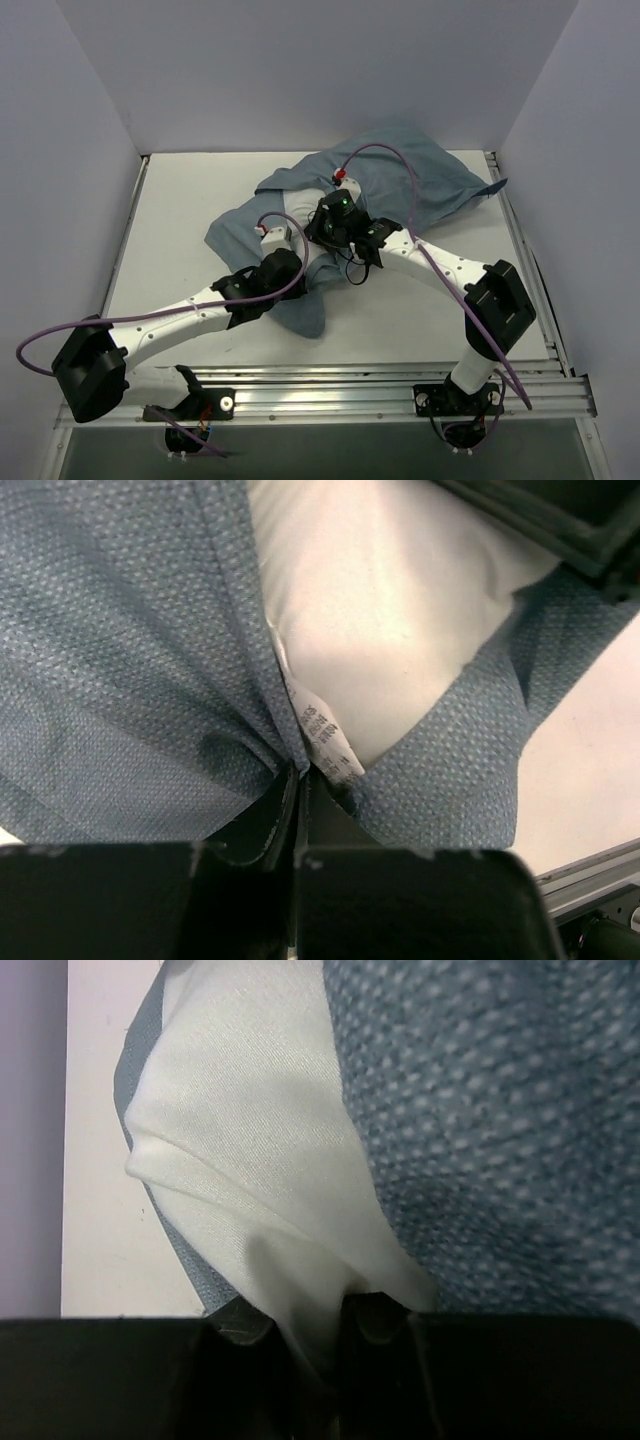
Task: Remove the pillowcase from the pillow
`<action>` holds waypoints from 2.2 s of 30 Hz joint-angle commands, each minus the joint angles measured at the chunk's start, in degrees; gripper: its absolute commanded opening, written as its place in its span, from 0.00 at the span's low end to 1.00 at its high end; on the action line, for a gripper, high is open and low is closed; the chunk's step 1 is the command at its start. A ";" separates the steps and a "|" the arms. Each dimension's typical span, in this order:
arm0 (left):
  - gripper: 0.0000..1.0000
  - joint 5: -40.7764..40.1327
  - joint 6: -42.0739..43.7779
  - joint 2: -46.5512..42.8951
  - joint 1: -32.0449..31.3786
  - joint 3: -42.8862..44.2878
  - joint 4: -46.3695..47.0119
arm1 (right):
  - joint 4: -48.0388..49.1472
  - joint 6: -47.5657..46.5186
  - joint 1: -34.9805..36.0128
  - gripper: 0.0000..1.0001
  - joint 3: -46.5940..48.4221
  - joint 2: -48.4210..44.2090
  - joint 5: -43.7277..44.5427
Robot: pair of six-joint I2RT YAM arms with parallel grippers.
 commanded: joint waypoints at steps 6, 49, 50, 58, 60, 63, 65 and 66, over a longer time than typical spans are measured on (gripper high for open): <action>0.02 8.36 -0.52 4.46 -6.90 1.58 -1.61 | 26.19 3.66 -2.55 0.00 11.07 -2.19 6.02; 0.02 1.59 -5.52 5.26 -1.98 -7.11 11.74 | -8.53 -11.11 4.73 0.31 -14.20 -27.13 6.99; 0.02 1.85 -5.97 4.91 -1.81 -9.39 12.98 | -8.00 -11.46 5.61 0.34 -16.16 -28.54 7.08; 0.02 4.05 -7.20 3.33 -0.66 -15.20 25.02 | -5.44 -18.58 18.44 0.70 -23.47 -32.87 14.88; 0.02 4.32 -7.29 3.06 -0.66 -15.65 26.08 | -5.62 -20.07 21.61 0.80 -23.47 -30.07 19.10; 0.02 4.58 -7.64 2.36 -0.58 -16.44 26.52 | -5.01 -20.86 23.89 0.85 -23.73 -25.59 22.98; 0.02 4.67 -7.82 1.66 -0.66 -17.14 26.87 | -4.31 -20.96 24.42 0.88 -23.91 -23.46 24.21; 0.02 4.67 -7.99 1.39 -0.58 -17.32 26.96 | -4.22 -20.61 24.51 0.89 -24.00 -21.80 25.35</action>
